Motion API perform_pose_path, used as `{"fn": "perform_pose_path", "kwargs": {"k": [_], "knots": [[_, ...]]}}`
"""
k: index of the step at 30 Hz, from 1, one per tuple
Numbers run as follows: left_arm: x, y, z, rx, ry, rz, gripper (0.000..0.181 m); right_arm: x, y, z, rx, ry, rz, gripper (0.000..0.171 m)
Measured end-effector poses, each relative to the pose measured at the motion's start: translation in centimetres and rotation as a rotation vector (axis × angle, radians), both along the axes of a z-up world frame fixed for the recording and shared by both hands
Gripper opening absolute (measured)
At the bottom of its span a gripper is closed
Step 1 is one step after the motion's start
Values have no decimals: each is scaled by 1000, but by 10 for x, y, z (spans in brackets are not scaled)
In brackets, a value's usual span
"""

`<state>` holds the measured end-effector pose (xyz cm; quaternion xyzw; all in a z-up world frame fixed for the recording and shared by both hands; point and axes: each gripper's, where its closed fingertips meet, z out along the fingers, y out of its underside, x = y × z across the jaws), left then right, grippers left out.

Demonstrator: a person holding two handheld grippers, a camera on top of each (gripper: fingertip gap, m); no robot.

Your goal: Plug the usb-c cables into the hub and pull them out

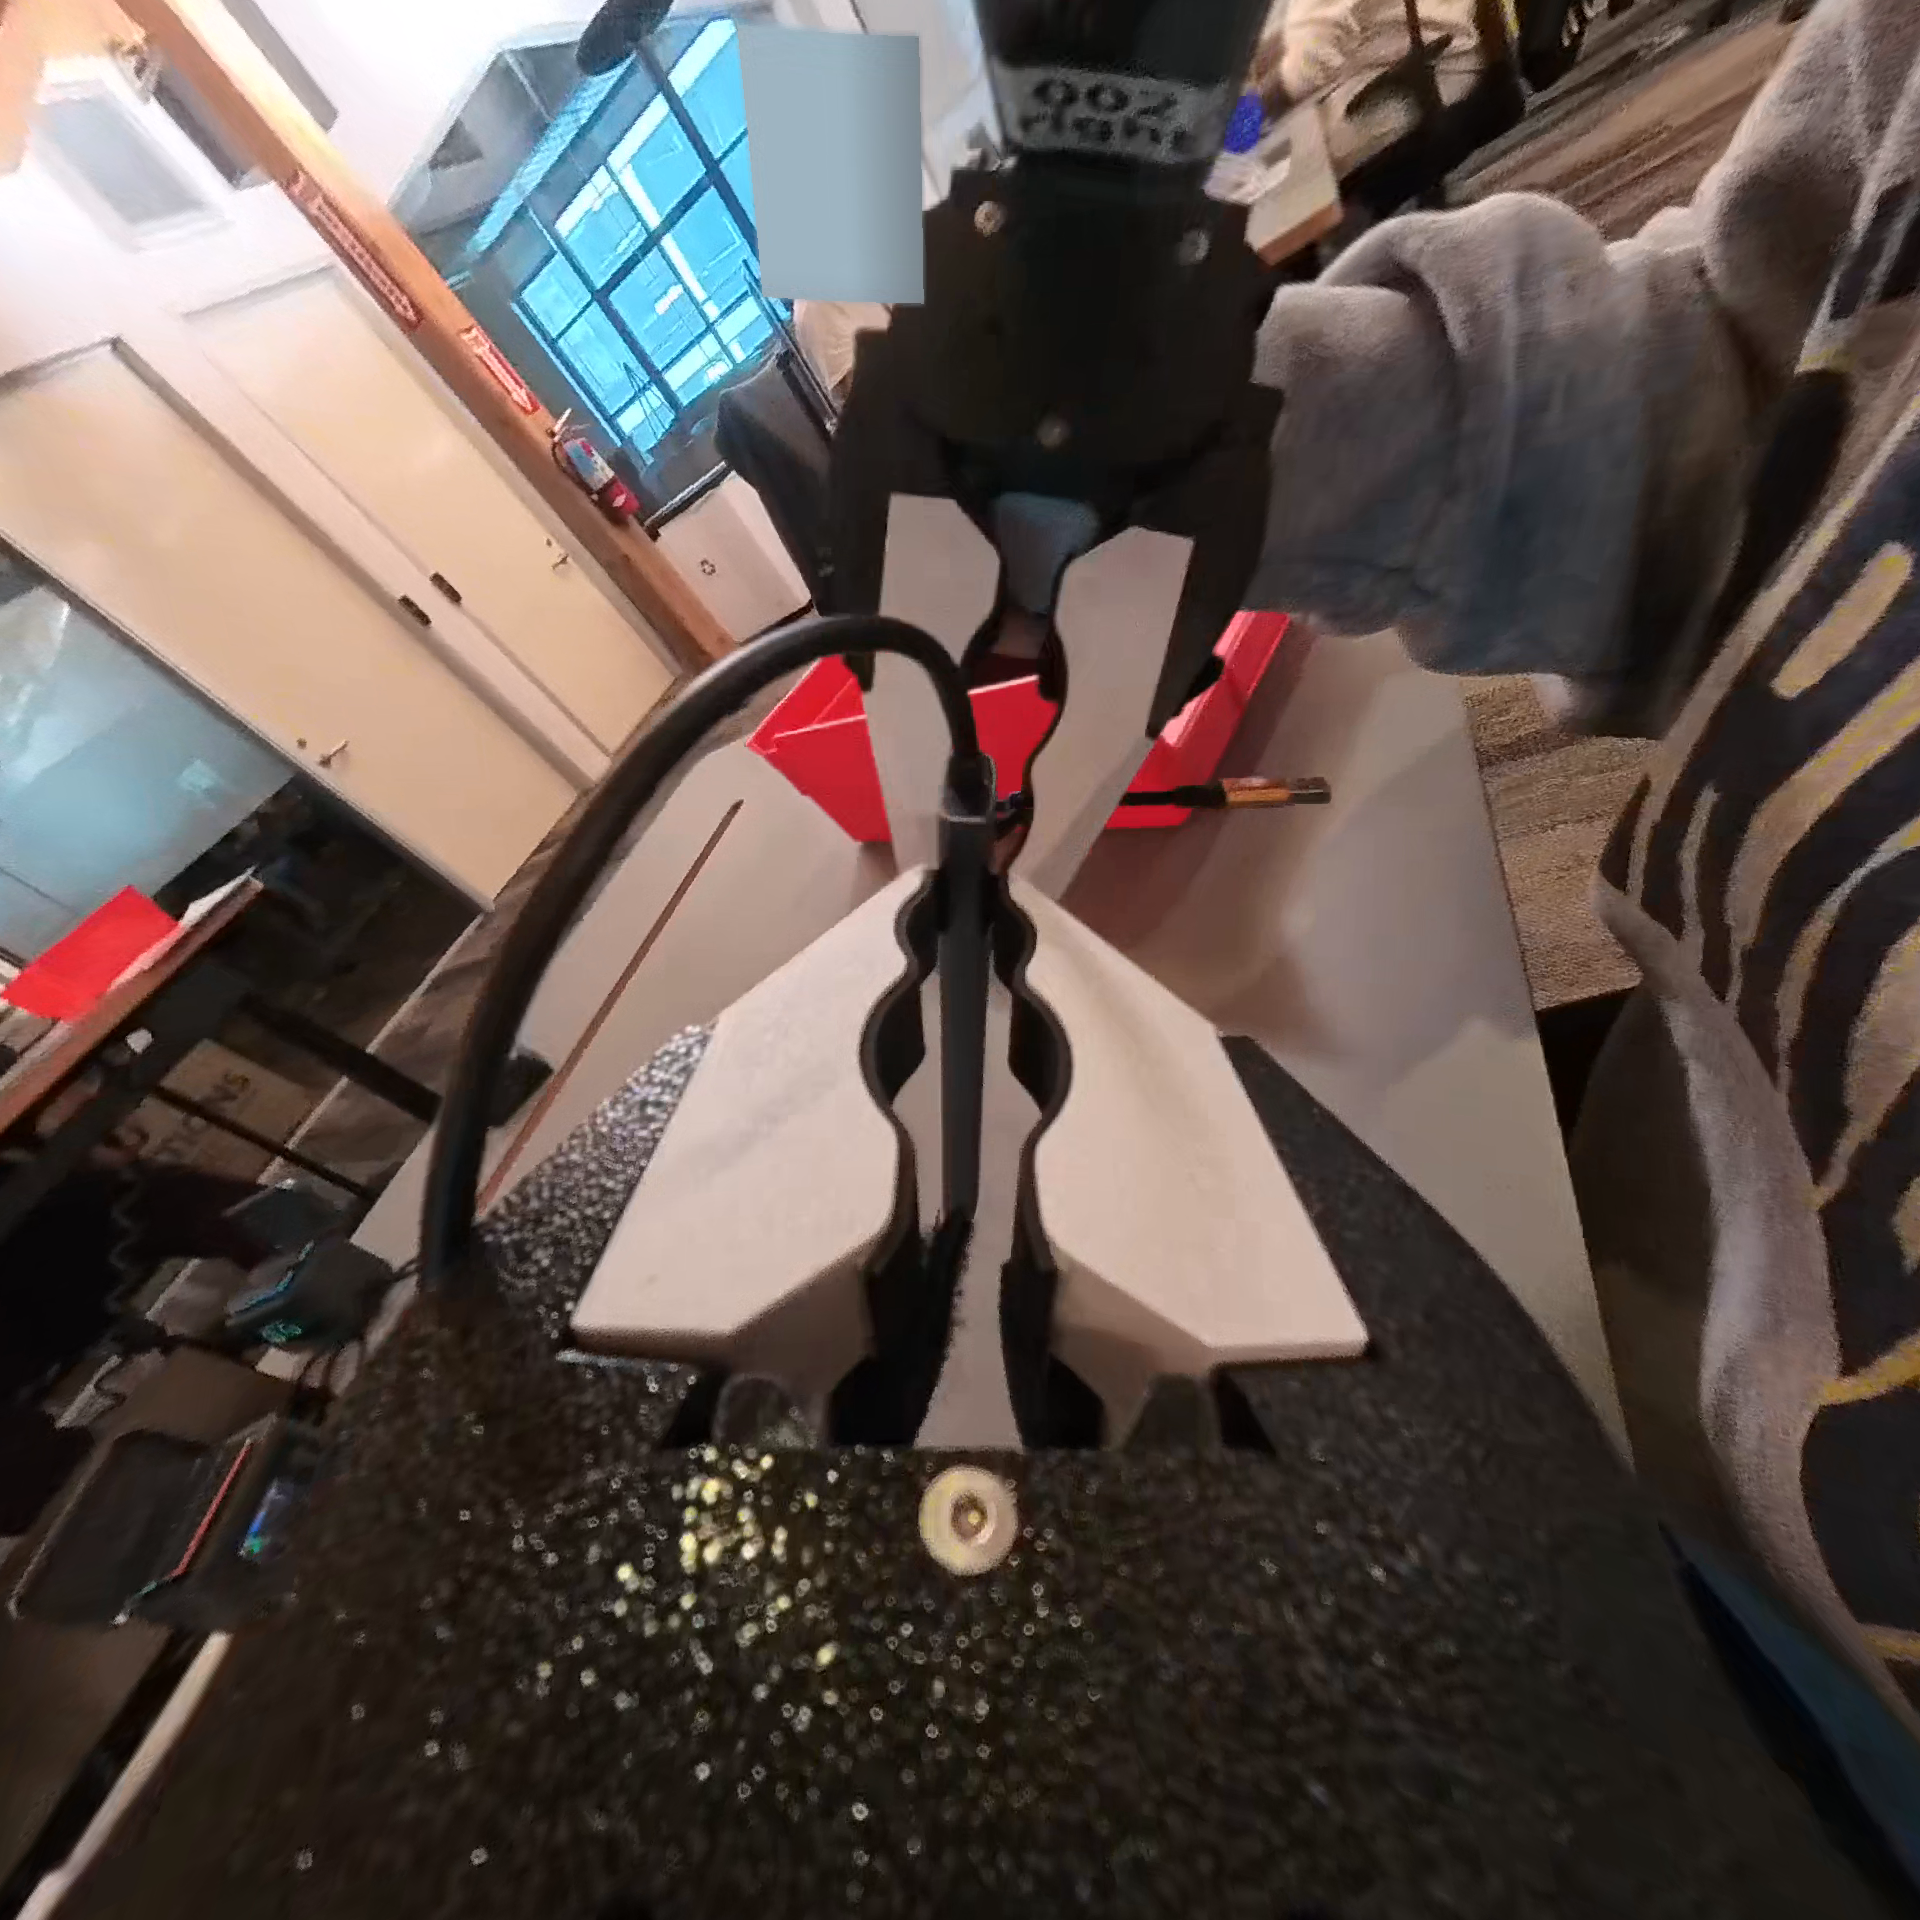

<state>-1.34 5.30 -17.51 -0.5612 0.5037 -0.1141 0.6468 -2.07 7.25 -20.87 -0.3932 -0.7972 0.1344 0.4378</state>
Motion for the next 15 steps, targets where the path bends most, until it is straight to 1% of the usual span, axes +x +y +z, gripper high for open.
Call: {"fn": "perform_pose_path", "kwargs": {"k": [1, 3, 4, 6, 7, 9, 11, 13, 14, 15], "knots": [[-1, -2, -1, 12, 10, -4, 8, -1, -2, 0, -2, 1, 14, 5], [-5, -2, -6, 6, 51, 15, 9, 0, -5, 0, -6, 2, 27, 5], [-9, 1, -12, 15, 102, 46, 10, 1, -5, 0, 1, 0, 29, 5], [-12, 7, -25, 6, 196, 89, 23, 2, -6, 1, 7, 1, 35, 5], [-9, 6, -28, -6, 209, 74, 24, 2, -8, 2, 6, 0, 39, 5], [-5, 7, -25, 13, 193, 69, 9, 2, -10, 2, 18, -4, 46, 4], [-4, 4, -25, -39, 161, 34, 8, 4, -13, 4, 36, 7, 56, 5], [1, -5, -20, -83, 101, -40, 8, 9, -23, 10, 9, 47, 99, 5], [5, -8, -17, -73, 100, -55, 8, 13, -25, 12, -3, 56, 109, 5], [2, -6, -21, -62, 146, -20, 7, 21, -15, 12, 31, 38, 63, 5]]}}
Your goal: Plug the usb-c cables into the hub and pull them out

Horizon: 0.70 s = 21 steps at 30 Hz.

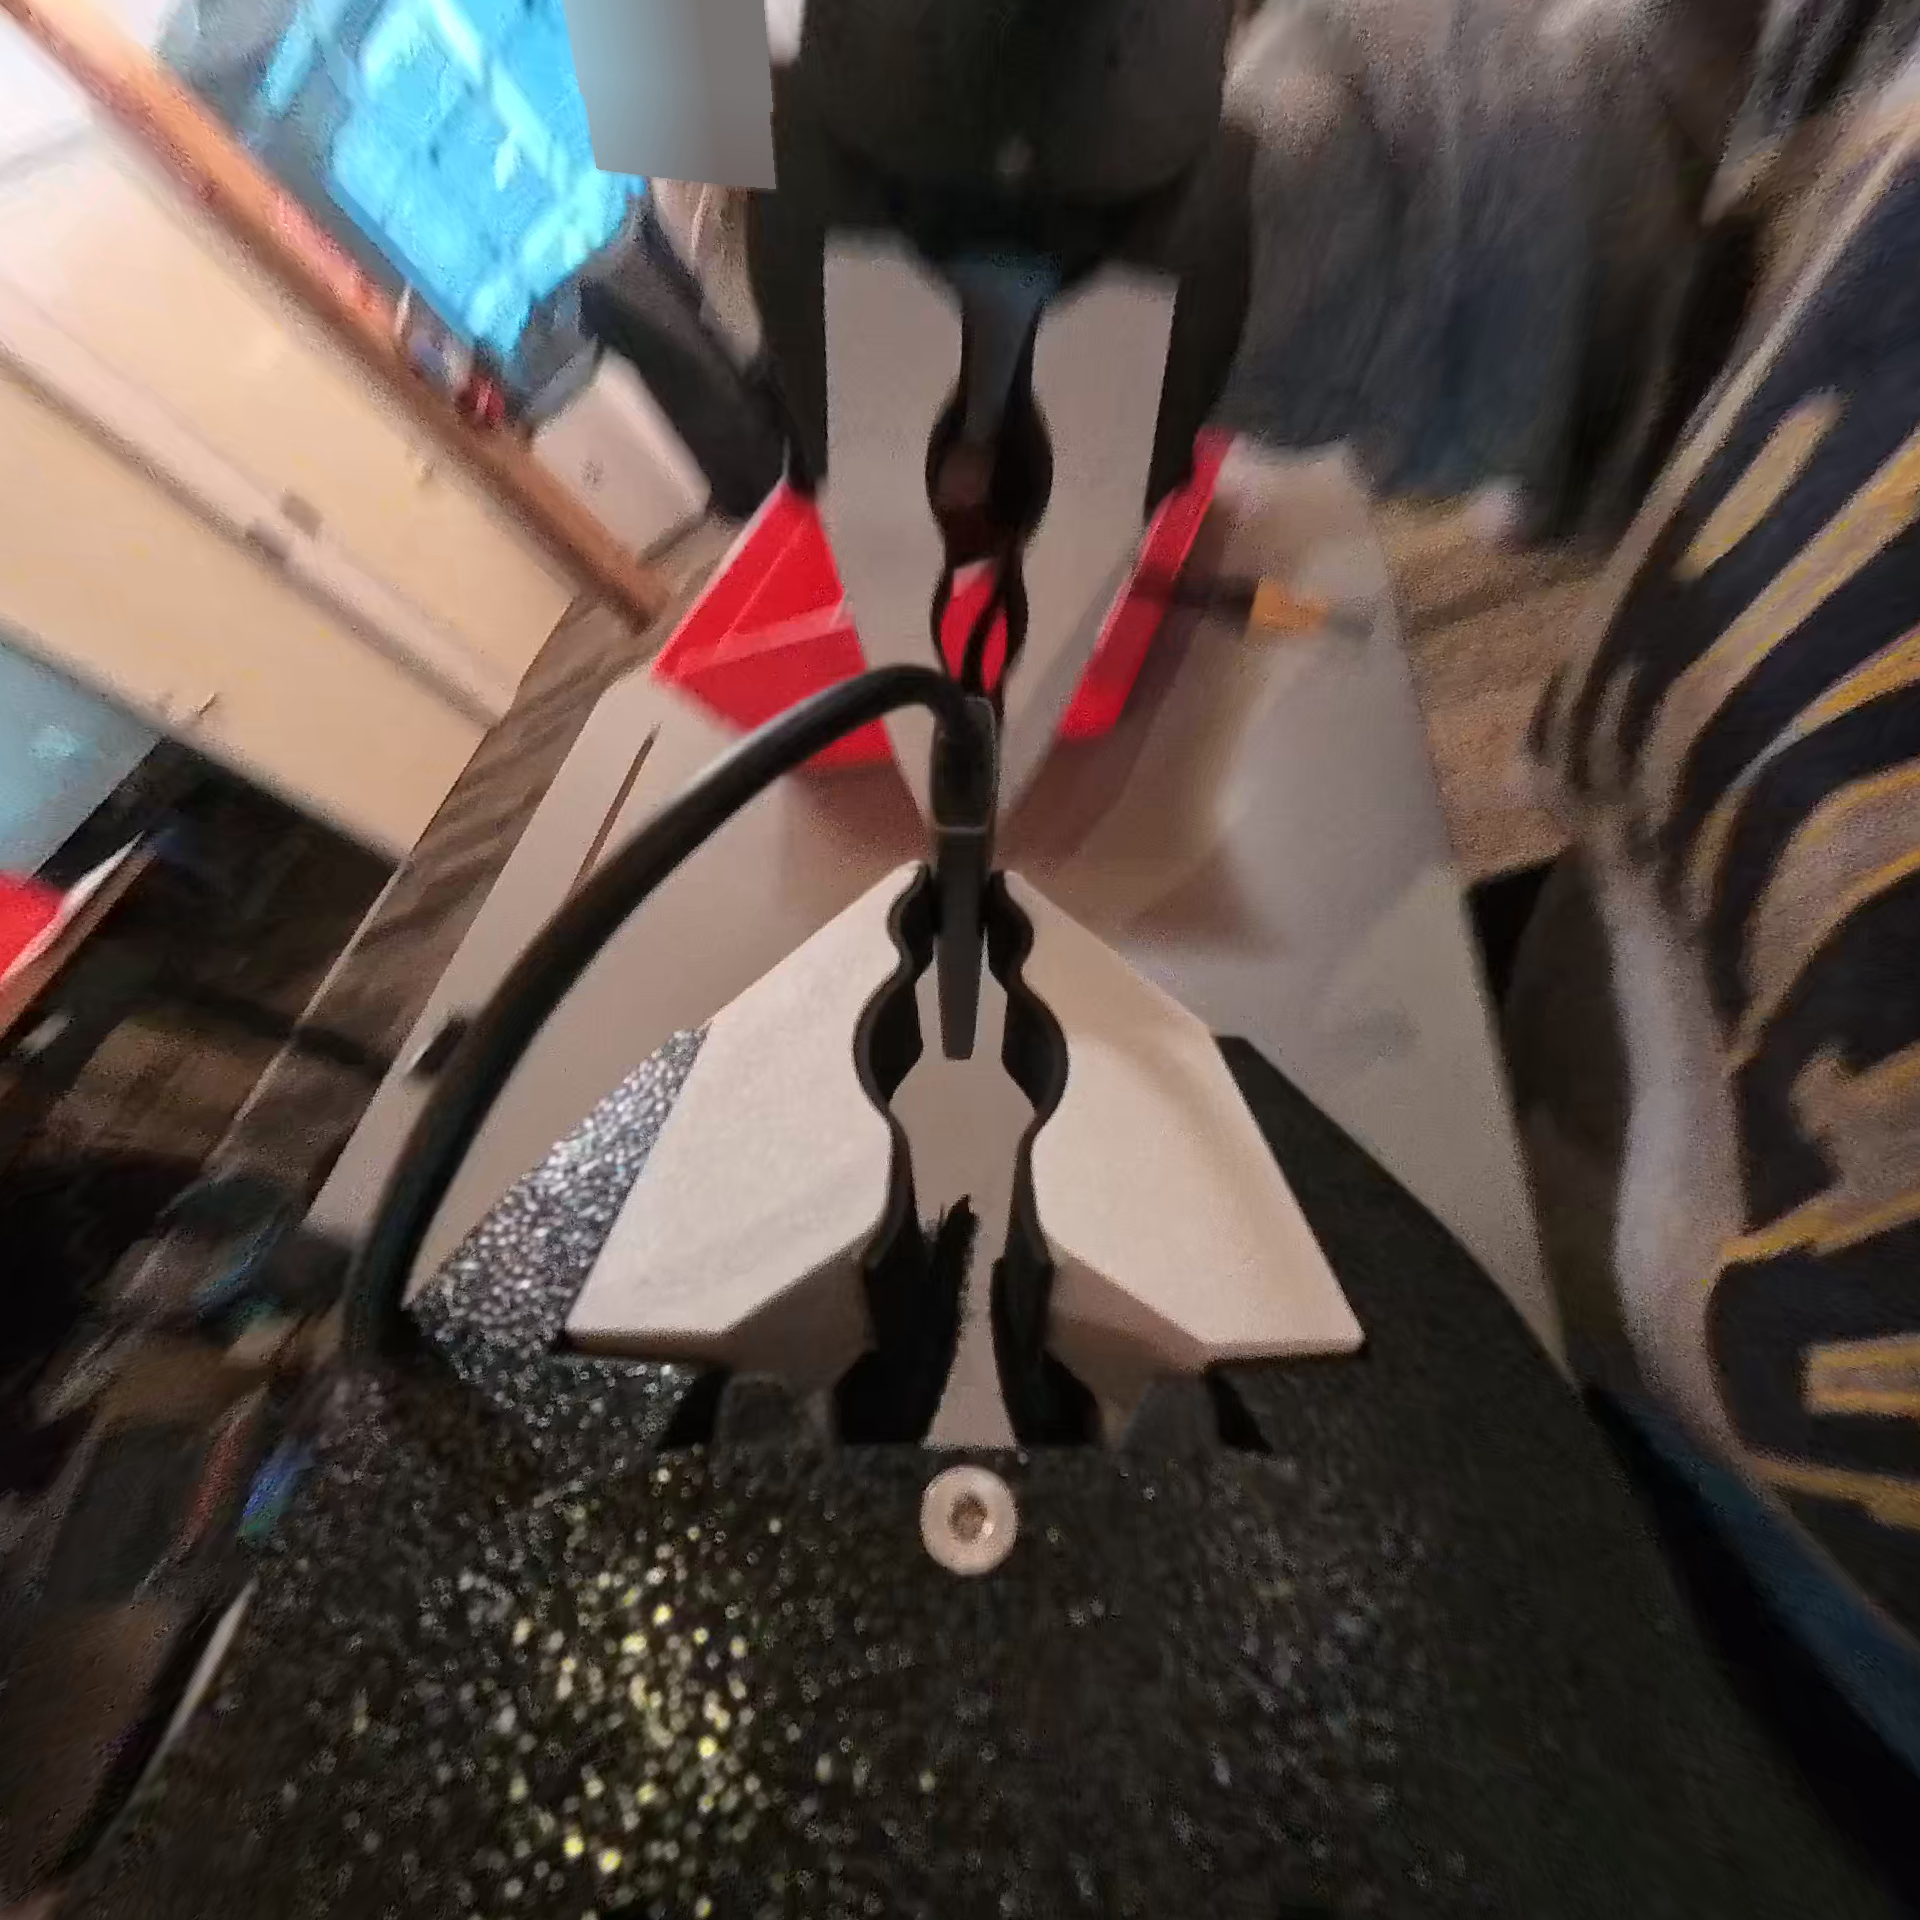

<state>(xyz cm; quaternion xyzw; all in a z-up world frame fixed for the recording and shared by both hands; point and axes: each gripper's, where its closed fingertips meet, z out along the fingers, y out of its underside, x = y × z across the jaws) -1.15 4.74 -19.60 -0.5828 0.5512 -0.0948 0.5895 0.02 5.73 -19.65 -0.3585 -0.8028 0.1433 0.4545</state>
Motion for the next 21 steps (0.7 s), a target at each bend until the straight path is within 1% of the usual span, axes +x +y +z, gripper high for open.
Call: {"fn": "perform_pose_path", "kwargs": {"k": [1, 2, 3, 4, 5, 6, 9, 10, 12, 15, 16, 17, 18, 19, 21], "knots": [[-26, 15, -11, 12, 104, 146, 8, 18, 28, 1, 86, -26, -126, 5], [-56, 24, -16, 15, 143, 259, 8, 40, 54, 9, 126, -18, -239, 5], [-70, 20, -9, -8, 68, 269, 8, 59, 65, 19, 69, 31, -291, 5], [-72, 11, 10, -6, -49, 237, 7, 75, 73, 32, 1, 100, -330, 5], [-75, 7, 24, 16, -120, 233, 7, 92, 85, 46, 1, 161, -390, 5], [-78, 8, 33, 45, -148, 253, 7, 111, 100, 58, 55, 201, -461, 5], [-64, 11, 33, 41, -157, 241, 8, 164, 144, 75, 223, 245, -676, 5], [-59, 14, 30, 37, -154, 241, 7, 177, 155, 75, 269, 250, -717, 5], [-49, 18, 24, 6, -158, 235, 8, 196, 172, 64, 321, 233, -772, 5], [-38, 23, 18, -61, -201, 213, 7, 207, 182, 29, 245, 175, -801, 6], [-35, 25, 17, -69, -209, 206, 8, 209, 182, 19, 201, 158, -814, 14], [-32, 25, 17, -66, -214, 198, 8, 211, 182, 12, 153, 146, -833, 29], [-29, 26, 18, -61, -217, 187, 8, 212, 180, 9, 111, 143, -853, 40], [-26, 26, 19, -59, -223, 179, 8, 210, 177, 12, 85, 159, -860, 46], [-19, 28, 21, -62, -250, 161, 7, 187, 157, 28, 47, 239, -794, 48]]}}
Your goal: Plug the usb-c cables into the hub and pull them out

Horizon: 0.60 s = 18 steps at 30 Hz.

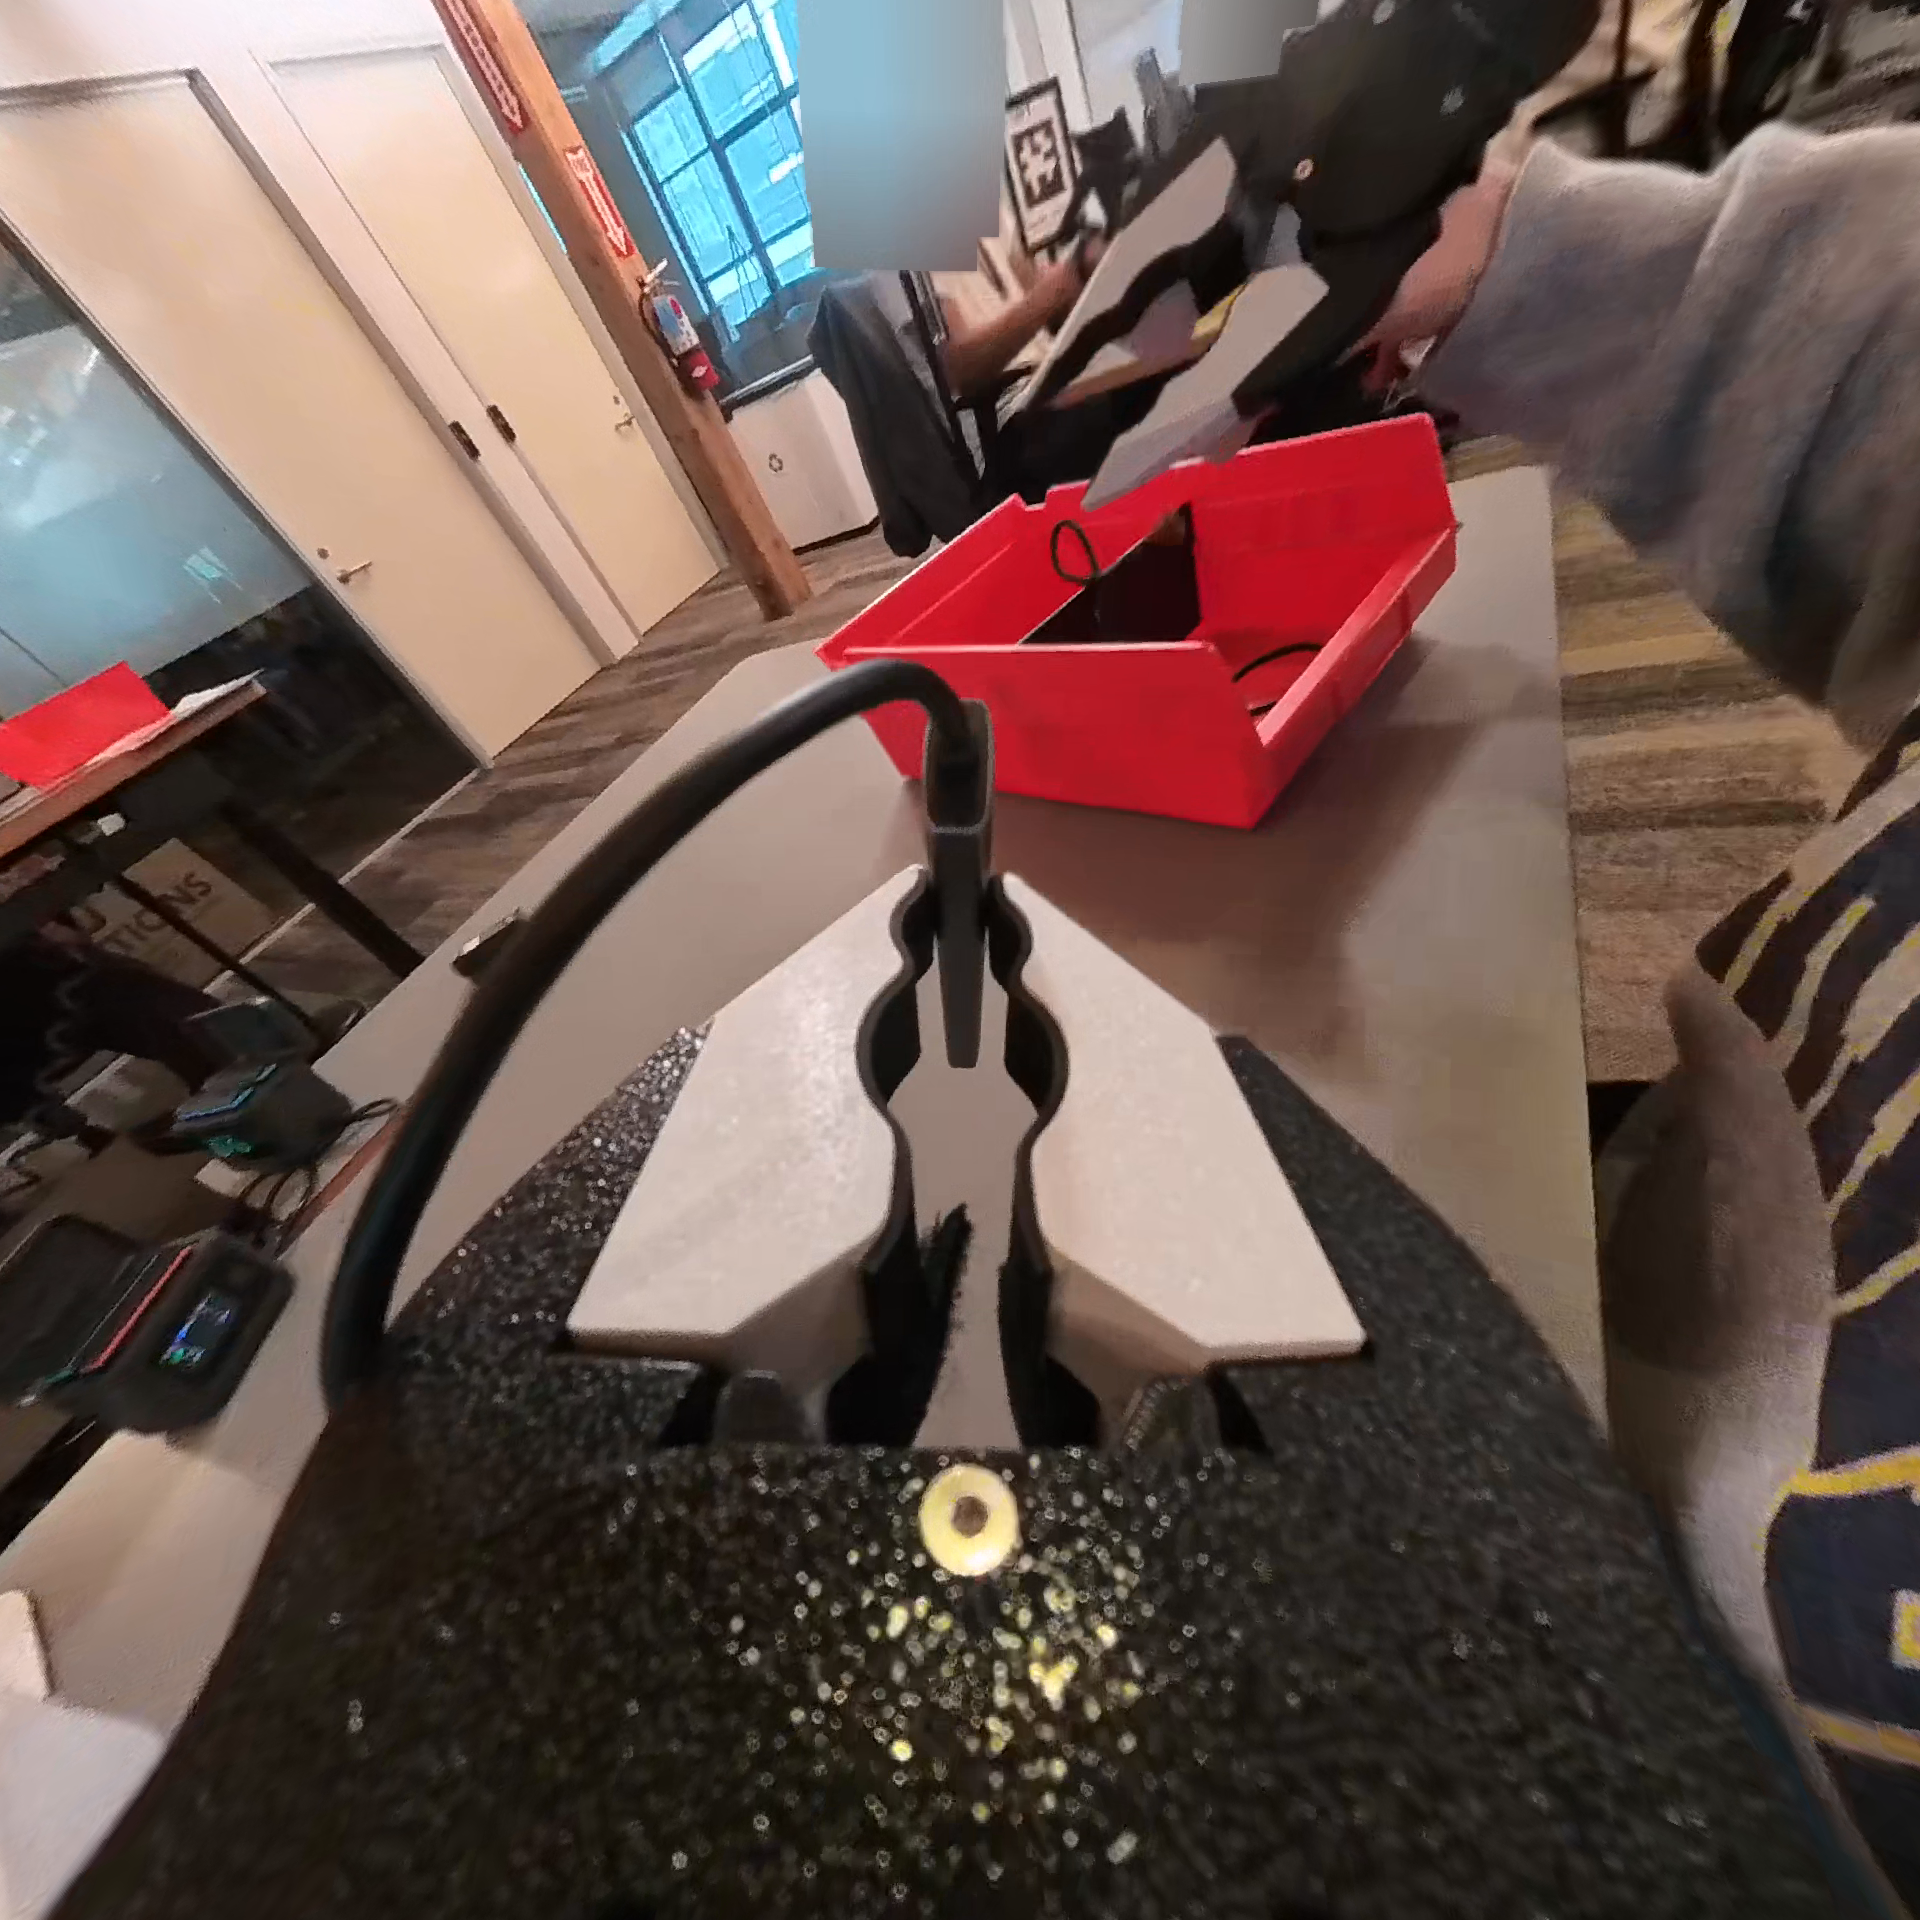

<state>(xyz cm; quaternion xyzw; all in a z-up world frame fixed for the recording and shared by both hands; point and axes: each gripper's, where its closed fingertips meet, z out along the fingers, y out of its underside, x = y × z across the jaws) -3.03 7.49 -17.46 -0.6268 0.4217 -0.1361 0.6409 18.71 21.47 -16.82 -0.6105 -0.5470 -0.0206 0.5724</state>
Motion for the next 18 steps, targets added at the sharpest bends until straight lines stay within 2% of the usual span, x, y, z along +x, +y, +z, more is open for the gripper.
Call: {"fn": "perform_pose_path", "kwargs": {"k": [3, 5, 7, 10, 12, 13, 14, 18], "knots": [[15, 0, 4, -21, -75, -60, 7, -73, -60, 15, -63, 126, 297, 48], [26, -4, 8, -33, -128, -128, 7, -118, -103, 6, -158, 134, 502, 51], [38, -13, 14, -36, -181, -219, 7, -149, -130, -10, -237, 102, 627, 54], [45, -18, 19, -48, -231, -272, 9, -172, -144, -30, -307, 58, 710, 50], [47, -21, 20, -47, -241, -291, 11, -178, -152, -31, -335, 82, 765, 33], [49, -25, 20, -48, -247, -321, 13, -178, -153, -29, -328, 96, 782, 15], [49, -26, 22, -38, -258, -326, 14, -178, -153, -26, -317, 110, 789, 11], [46, -25, 25, 57, -251, -298, 24, -164, -138, -3, -222, 200, 713, 8]]}}
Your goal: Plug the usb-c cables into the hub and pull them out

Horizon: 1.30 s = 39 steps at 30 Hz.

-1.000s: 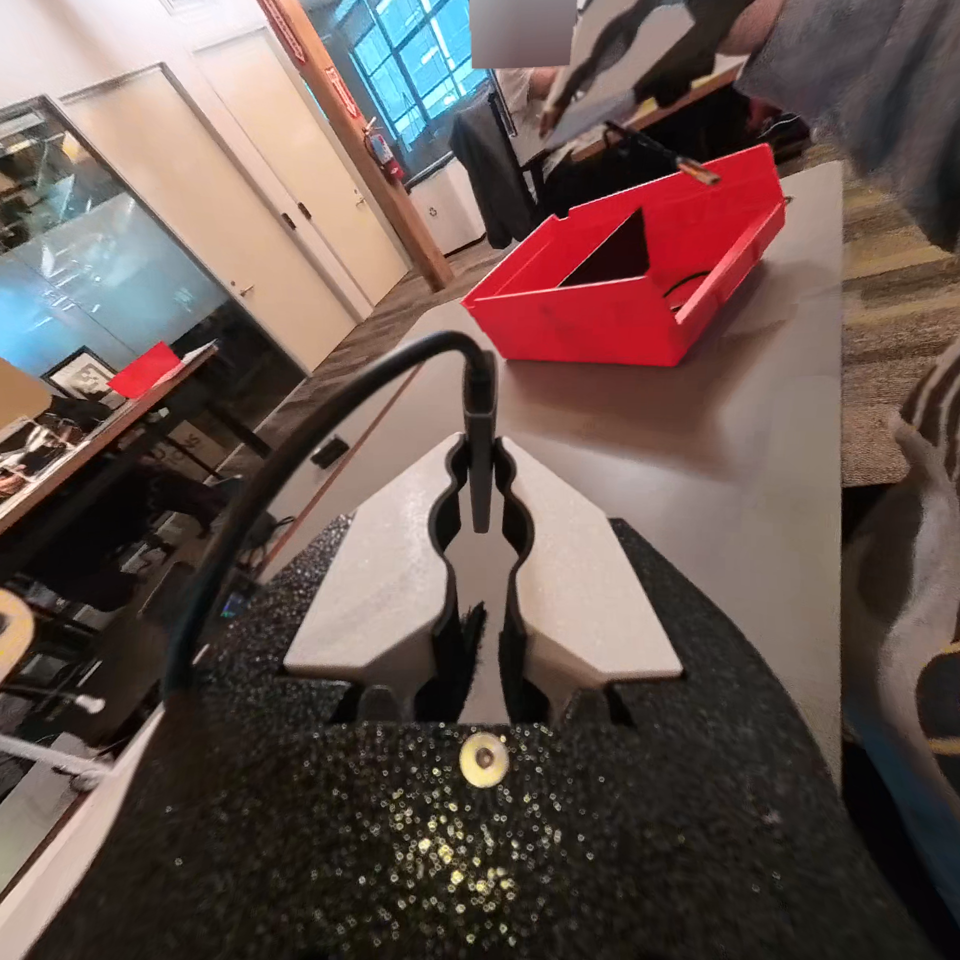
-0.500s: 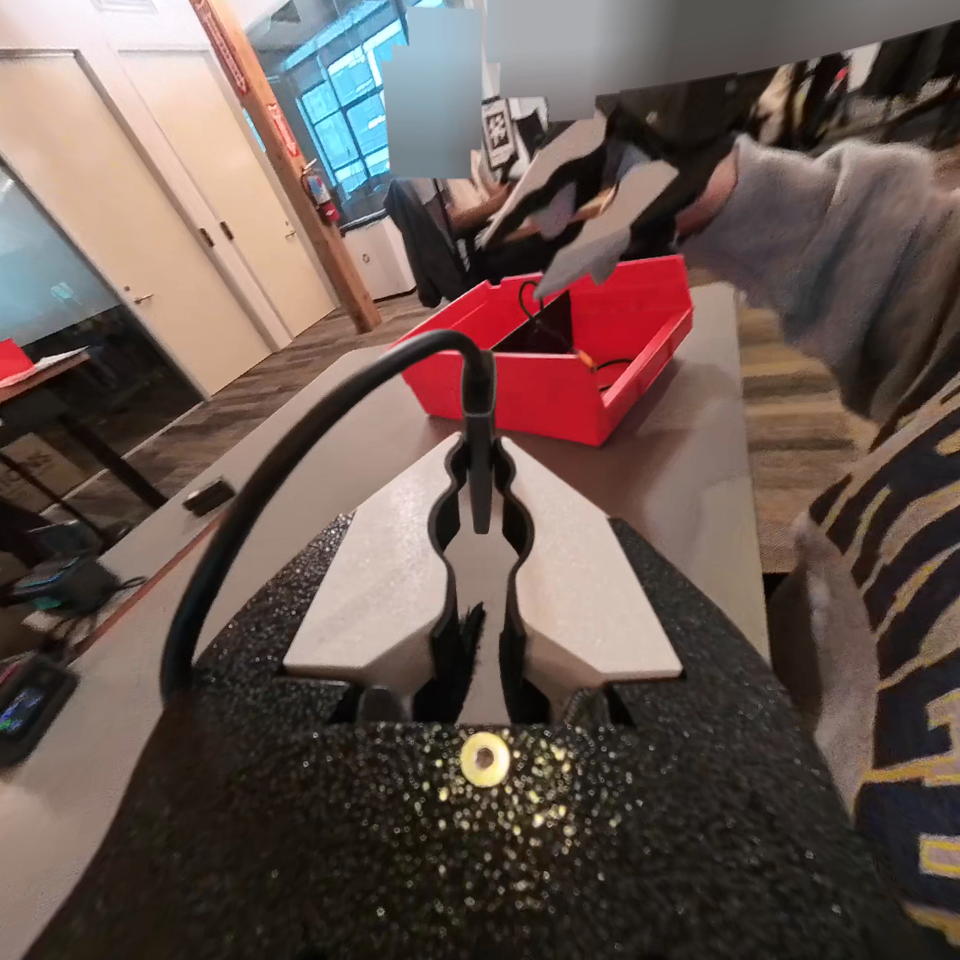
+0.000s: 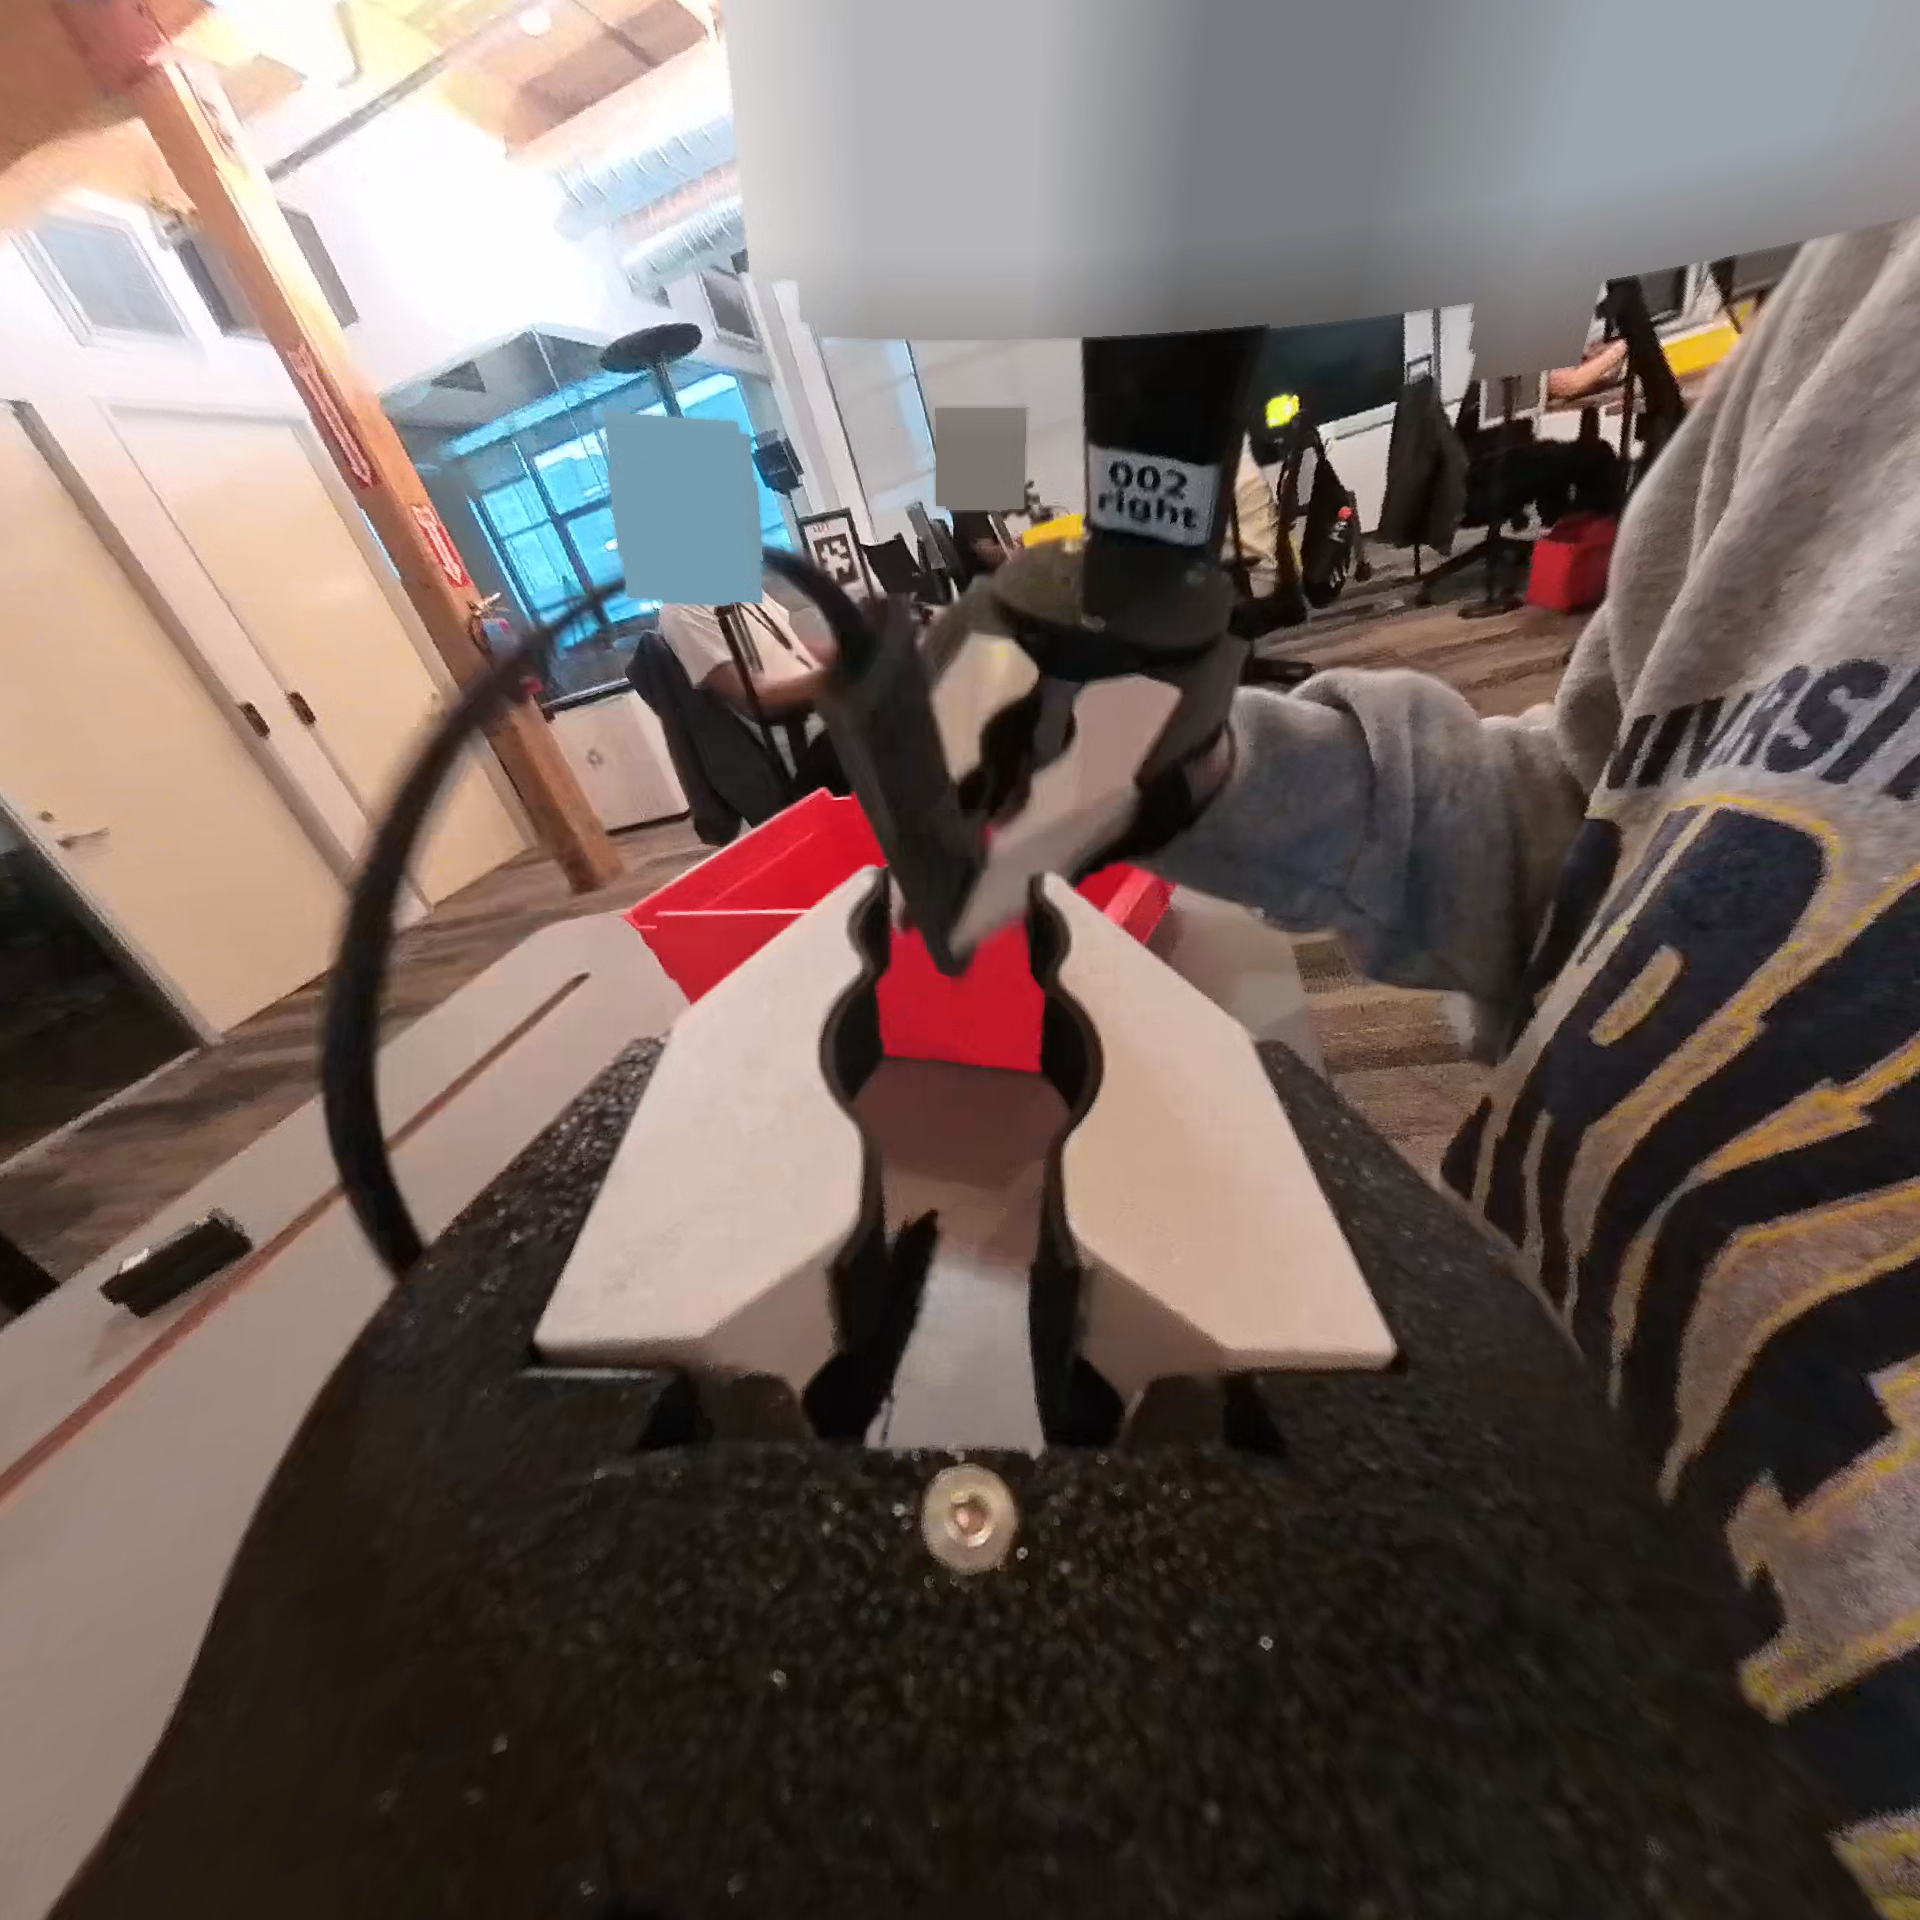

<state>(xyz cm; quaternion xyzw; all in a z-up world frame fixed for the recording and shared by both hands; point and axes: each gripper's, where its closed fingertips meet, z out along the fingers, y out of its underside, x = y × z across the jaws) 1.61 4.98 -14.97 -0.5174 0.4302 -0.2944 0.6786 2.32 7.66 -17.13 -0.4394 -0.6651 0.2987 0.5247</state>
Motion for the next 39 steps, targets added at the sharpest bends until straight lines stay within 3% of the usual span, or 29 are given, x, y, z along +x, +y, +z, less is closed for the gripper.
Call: {"fn": "perform_pose_path", "kwargs": {"k": [4, 6, 9, 12, 15, 18, 24, 26, 29, 31, 33, 36, 39], "knots": [[-1, 2, -11, -7, 32, 16, 33, 57, 51, 45, 85, 142, -279, 8], [-6, 5, -17, -19, 43, 41, 33, 101, 86, 56, 150, 120, -479, 8], [-15, 9, -22, -56, 33, 68, 32, 175, 134, 49, 211, -82, -759, 8], [-24, 12, -23, -100, -2, 88, 30, 238, 167, 27, 217, -390, -934, 8], [-31, 12, -21, -134, -55, 90, 28, 274, 187, -2, 172, -696, -970, 9], [-35, 14, -21, -167, -88, 92, 27, 280, 212, -29, 177, -864, -930, 8], [-37, 12, -30, -204, -38, 120, 27, 279, 246, -66, 125, -924, -955, 12], [-40, 12, -32, -202, -18, 144, 28, 280, 248, -68, 83, -907, -996, 31], [-46, 10, -32, -207, -7, 170, 28, 276, 245, -46, 121, -822, -1107, 38], [-50, 8, -27, -200, -11, 192, 28, 249, 231, -18, 146, -646, -1143, 38], [-56, 5, -18, -182, -23, 222, 27, 192, 201, 9, 137, -397, -1036, 38], [-66, -2, 1, -166, -39, 257, 27, 88, 131, 38, 66, -61, -715, 37], [-96, -4, 19, -156, -41, 385, 22, 14, 79, 39, 2, 116, -459, 38]]}}
